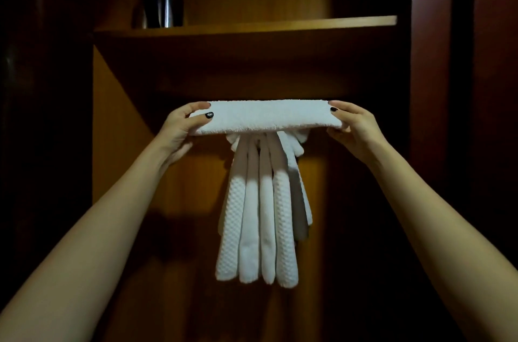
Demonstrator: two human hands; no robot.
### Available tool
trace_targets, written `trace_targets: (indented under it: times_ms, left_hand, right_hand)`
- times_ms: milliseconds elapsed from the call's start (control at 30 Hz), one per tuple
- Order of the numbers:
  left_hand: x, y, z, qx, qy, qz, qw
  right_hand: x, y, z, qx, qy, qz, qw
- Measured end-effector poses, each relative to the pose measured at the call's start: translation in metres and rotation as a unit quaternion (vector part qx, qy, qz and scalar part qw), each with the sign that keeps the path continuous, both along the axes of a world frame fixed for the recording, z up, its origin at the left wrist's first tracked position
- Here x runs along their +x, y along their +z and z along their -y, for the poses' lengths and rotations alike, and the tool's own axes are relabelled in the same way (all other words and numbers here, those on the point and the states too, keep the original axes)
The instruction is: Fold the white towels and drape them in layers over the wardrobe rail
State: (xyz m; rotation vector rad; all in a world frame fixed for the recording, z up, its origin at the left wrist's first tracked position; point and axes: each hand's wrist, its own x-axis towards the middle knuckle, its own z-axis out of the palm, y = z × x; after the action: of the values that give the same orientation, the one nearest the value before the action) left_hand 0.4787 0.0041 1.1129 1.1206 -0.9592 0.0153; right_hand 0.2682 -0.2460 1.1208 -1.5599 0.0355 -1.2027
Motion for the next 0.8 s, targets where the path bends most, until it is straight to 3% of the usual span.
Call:
trace_targets:
  times_ms: [300,533,800]
  left_hand:
    - [0.105,0.039,0.055,0.044,-0.021,0.039,0.998]
    - [0.145,0.051,0.104,-0.042,0.006,0.024,0.999]
    - [0.185,0.041,0.136,-0.038,-0.001,-0.011,0.999]
  right_hand:
    - [0.088,0.033,0.061,0.024,0.047,0.019,0.998]
    - [0.144,0.040,0.103,0.072,0.082,0.067,0.992]
    - [0.187,0.027,0.130,0.082,0.172,0.043,0.981]
